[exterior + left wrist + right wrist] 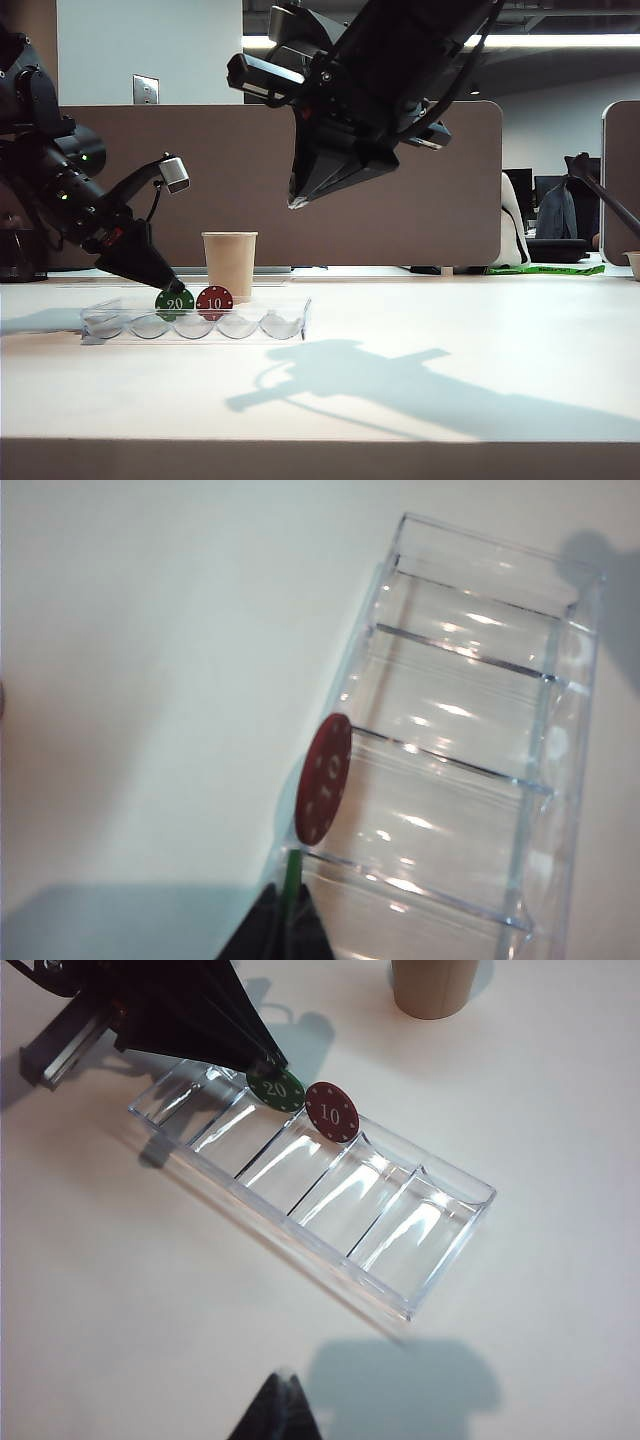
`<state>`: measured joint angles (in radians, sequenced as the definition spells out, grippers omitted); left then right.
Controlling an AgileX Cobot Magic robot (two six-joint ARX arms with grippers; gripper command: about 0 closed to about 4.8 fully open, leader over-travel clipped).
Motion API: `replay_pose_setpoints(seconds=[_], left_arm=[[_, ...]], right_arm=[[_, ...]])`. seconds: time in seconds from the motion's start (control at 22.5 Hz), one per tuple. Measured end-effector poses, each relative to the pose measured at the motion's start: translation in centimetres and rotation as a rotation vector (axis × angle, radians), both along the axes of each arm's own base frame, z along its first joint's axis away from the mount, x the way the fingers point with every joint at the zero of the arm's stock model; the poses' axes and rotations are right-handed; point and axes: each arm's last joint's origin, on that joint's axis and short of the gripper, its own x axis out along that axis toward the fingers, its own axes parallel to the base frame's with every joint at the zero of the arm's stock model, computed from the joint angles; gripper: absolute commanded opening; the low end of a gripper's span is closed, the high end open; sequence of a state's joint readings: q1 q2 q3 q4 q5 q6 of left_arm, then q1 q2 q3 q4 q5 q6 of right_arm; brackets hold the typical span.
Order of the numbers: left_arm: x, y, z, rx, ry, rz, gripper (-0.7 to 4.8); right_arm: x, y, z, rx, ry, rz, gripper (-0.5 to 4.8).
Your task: Pick up the chip with the greater value and put it into the paper cup.
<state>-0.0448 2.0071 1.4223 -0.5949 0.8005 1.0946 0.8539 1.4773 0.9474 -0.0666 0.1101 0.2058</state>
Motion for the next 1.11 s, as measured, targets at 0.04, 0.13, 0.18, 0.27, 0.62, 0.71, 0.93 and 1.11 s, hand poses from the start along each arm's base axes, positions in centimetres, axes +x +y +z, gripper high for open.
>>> replay_pose_setpoints(seconds=[0.04, 0.13, 0.18, 0.27, 0.62, 0.71, 0.93, 1.11], left_arm=[[0.0, 0.0, 0.0, -0.001, 0.003, 0.002, -0.05], [0.0, 0.0, 0.0, -0.002, 0.006, 0.005, -0.05], [0.0, 0.0, 0.0, -0.002, 0.007, 0.006, -0.05], [0.0, 0.0, 0.0, -0.003, 0.008, 0.007, -0.05], [0.0, 0.0, 0.1, -0.003, 0.007, 0.008, -0.05], [0.0, 0.0, 0.4, -0.004, -0.002, 0.008, -0.05], [0.3, 0.0, 1.7, -0.01, -0.022, 0.018, -0.05], [0.7, -0.1, 2.9, -0.026, -0.038, 0.018, -0.05]], right_arm=[[0.0, 0.0, 0.0, 0.0, 0.0, 0.0, -0.06], [0.0, 0.0, 0.0, 0.0, 0.0, 0.0, -0.06], [0.0, 0.0, 0.0, 0.0, 0.0, 0.0, -0.06], [0.0, 0.0, 0.0, -0.001, 0.001, 0.0, -0.06], [-0.1, -0.1, -0.2, -0.016, 0.014, 0.0, -0.06], [-0.1, -0.1, -0.2, -0.016, 0.013, -0.001, -0.06], [-0.1, -0.1, -0.2, -0.016, 0.013, -0.001, -0.06], [-0.1, -0.1, -0.2, -0.015, 0.012, -0.001, -0.06]])
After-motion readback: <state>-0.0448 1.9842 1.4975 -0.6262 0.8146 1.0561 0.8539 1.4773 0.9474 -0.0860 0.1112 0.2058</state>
